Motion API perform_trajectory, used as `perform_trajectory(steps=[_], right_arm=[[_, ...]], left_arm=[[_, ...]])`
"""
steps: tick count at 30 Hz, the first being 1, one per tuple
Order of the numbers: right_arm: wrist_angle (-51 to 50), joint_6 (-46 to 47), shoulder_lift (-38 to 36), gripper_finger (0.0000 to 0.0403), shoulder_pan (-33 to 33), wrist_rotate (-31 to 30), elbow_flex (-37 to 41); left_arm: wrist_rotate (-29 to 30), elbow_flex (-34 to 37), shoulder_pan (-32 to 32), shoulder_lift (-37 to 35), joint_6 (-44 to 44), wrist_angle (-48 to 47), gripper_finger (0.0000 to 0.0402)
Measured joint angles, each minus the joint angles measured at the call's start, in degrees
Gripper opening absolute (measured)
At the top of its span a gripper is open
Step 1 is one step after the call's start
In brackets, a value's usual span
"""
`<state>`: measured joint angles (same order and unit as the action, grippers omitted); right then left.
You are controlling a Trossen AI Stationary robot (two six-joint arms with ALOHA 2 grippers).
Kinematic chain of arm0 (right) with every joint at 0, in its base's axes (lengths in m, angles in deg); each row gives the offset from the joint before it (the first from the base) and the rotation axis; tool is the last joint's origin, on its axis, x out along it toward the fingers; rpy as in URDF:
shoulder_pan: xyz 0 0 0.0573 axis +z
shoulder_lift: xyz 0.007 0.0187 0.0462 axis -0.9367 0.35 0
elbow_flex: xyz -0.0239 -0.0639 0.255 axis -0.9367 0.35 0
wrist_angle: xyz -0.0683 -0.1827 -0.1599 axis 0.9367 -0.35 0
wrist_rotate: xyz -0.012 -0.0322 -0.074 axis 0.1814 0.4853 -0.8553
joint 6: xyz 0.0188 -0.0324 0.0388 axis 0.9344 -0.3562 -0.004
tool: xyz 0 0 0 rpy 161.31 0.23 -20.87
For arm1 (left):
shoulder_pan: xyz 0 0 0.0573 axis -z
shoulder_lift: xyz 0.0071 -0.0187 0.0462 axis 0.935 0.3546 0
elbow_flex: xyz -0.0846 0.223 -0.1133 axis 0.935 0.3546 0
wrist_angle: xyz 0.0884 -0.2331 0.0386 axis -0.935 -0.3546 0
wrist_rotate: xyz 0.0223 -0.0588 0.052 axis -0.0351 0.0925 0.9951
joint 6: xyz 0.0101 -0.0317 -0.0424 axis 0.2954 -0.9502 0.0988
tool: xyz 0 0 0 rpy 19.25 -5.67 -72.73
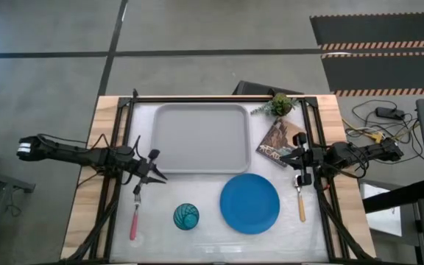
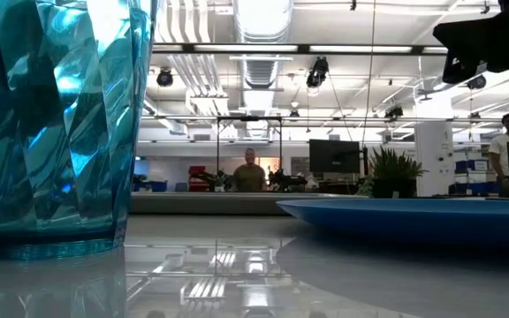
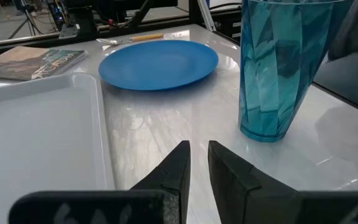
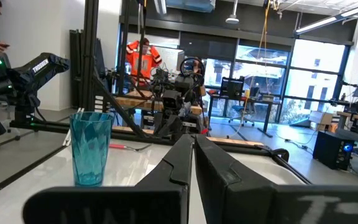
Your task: Pick and place plate/cup/fork/spoon on tray
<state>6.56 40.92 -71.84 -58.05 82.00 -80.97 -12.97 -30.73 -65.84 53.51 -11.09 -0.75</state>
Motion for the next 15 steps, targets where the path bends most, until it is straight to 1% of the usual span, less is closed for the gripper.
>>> perform_trajectory(steps=[7, 10, 12, 15], right_arm=[[0.0, 0.0, 0.0, 0.0009, 0.0, 0.0, 0.0], [0.0, 0.0, 0.0, 0.0009, 0.0, 0.0, 0.0], [0.0, 0.0, 0.0, 0.0009, 0.0, 0.0, 0.0], [0.0, 0.0, 0.0, 0.0009, 0.0, 0.0, 0.0]], left_arm=[[0.3, 0.0, 0.0, 0.0, 0.4, 0.0, 0.004], [4.7, 0.0, 0.0, 0.0, 4.8, 0.6, 0.004], [5.9, 0.0, 0.0, 0.0, 5.8, 2.9, 0.004], [5.8, 0.0, 0.0, 0.0, 5.7, 7.2, 0.004]])
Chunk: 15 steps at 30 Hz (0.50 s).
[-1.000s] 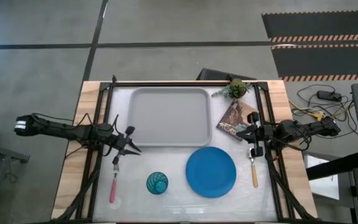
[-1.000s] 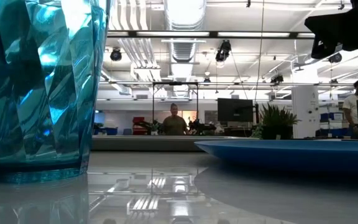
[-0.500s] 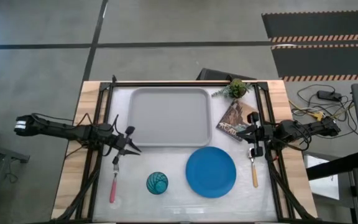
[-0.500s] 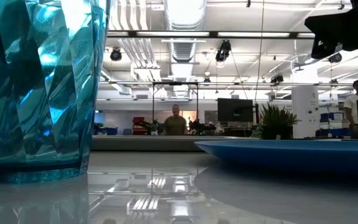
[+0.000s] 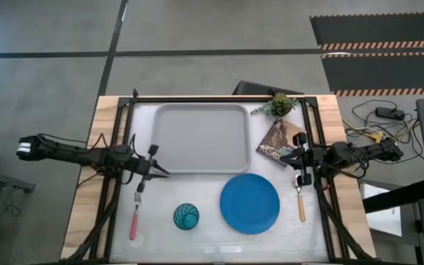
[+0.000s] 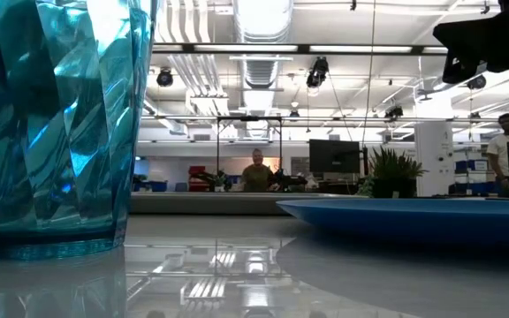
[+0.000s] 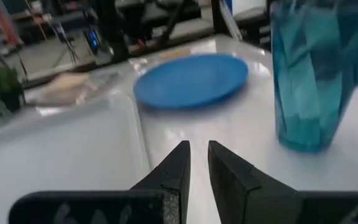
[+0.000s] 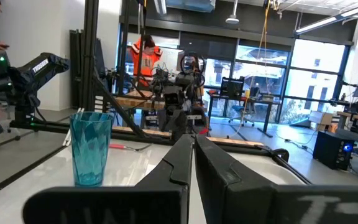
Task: Pick and place plate/cup/fork/spoon on tray
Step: Put the blue cup on the top left side of the gray tray
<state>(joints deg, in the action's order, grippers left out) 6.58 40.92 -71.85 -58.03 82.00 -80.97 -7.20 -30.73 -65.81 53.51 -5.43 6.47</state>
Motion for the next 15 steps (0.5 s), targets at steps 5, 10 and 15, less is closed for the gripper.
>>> perform_trajectory(steps=[5, 10, 15], right_arm=[[0.5, 21.0, 0.0, 0.0009, 0.0, 1.4, 0.0], [0.5, 30.4, 0.0, 0.0009, -0.1, 0.1, 0.0], [0.5, 30.4, 0.0, 0.0009, -0.1, 0.0, 0.0]], left_arm=[[-0.3, 0.0, 0.0, 0.0, -11.4, 14.6, 0.004], [-0.3, 0.0, 0.0, 0.0, -36.2, 30.1, 0.004], [1.2, 0.0, 0.0, -0.2, -48.6, 43.4, 0.004]])
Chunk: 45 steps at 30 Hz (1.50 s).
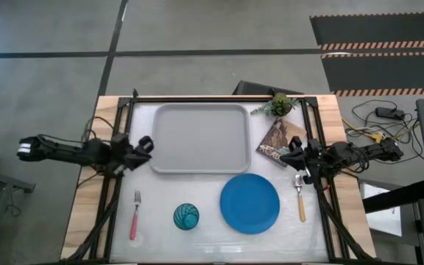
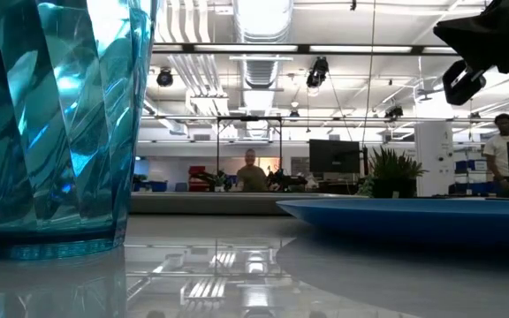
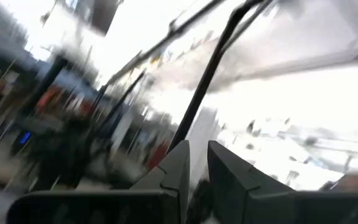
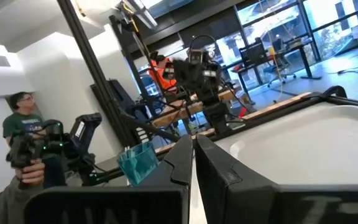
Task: Pick and place plate/cup/fork/spoon on tray
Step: Put the blue cup on the top left side of the gray tray
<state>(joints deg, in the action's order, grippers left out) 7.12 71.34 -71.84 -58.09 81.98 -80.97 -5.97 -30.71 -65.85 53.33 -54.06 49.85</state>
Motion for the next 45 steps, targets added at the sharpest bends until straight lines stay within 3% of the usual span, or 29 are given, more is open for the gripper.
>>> perform_trajectory(steps=[7, 11, 17, 21, 27, 36, 40, 45], right_arm=[[0.4, -2.7, 0.0, 0.0009, 0.0, -0.7, 0.0], [4.8, -4.5, 0.0, 0.0009, -0.1, -8.7, 0.0], [15.7, -18.2, 0.5, 0.0009, -0.1, -9.0, 0.0], [23.8, -26.4, 0.8, 0.0009, -0.1, -9.0, 0.0], [32.6, -39.3, 0.8, 0.0009, -0.1, -10.5, -0.2], [30.0, -46.1, 1.9, 0.0009, -0.1, -10.6, -5.6], [29.2, -46.6, 3.0, 0.0009, -0.1, -10.6, -6.8], [29.1, -47.5, 3.4, 0.0009, -0.1, -10.6, -6.8]], left_arm=[[0.0, 0.0, 0.0, 0.0, -0.1, 11.3, 0.004], [0.1, 0.0, 0.0, 0.1, -0.2, 11.5, 0.004], [2.3, -1.3, 0.0, 1.4, -0.2, 10.8, 0.004], [2.8, -5.7, 0.1, 5.7, 0.1, 7.9, 0.004], [2.7, -16.2, 0.2, 14.5, -1.4, -3.3, 0.004], [3.8, -33.2, 4.7, 24.3, -3.5, -23.3, 0.004], [8.8, -39.7, 9.1, 27.4, -3.5, -33.3, 0.0037], [19.6, -48.1, 16.1, 30.5, -5.0, -48.0, 0.0006]])
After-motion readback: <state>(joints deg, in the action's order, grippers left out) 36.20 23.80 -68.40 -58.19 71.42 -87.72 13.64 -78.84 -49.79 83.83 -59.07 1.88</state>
